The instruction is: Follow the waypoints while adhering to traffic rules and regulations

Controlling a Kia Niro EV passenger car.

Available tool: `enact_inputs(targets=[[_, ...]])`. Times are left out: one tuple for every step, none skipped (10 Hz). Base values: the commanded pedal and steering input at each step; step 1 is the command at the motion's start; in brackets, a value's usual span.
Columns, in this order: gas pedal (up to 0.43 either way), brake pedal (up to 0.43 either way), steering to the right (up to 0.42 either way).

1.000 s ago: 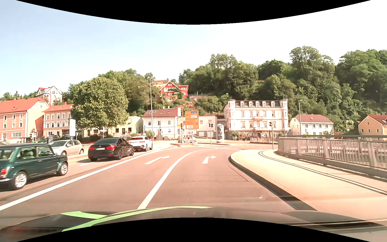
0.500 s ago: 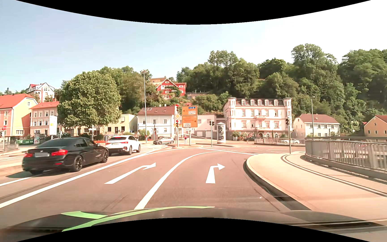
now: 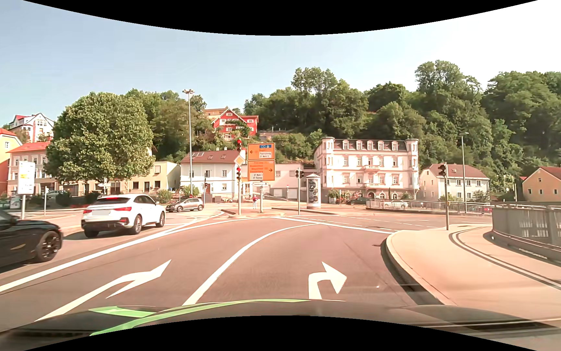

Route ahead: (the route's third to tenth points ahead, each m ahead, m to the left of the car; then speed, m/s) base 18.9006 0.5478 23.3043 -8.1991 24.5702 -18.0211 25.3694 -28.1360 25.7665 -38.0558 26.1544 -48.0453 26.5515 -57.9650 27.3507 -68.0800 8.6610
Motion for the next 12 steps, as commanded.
enact_inputs(targets=[[0.0, 0.085, 0.082], [0.0, 0.091, 0.097], [0.0, 0.091, 0.112], [0.0, 0.085, 0.13], [0.0, 0.085, 0.143], [0.0, 0.085, 0.15], [0.0, 0.085, 0.153], [0.0, 0.085, 0.16], [0.0, 0.079, 0.172], [0.0, 0.055, 0.184], [0.0, 0.006, 0.19], [0.0, 0.0, 0.195]])
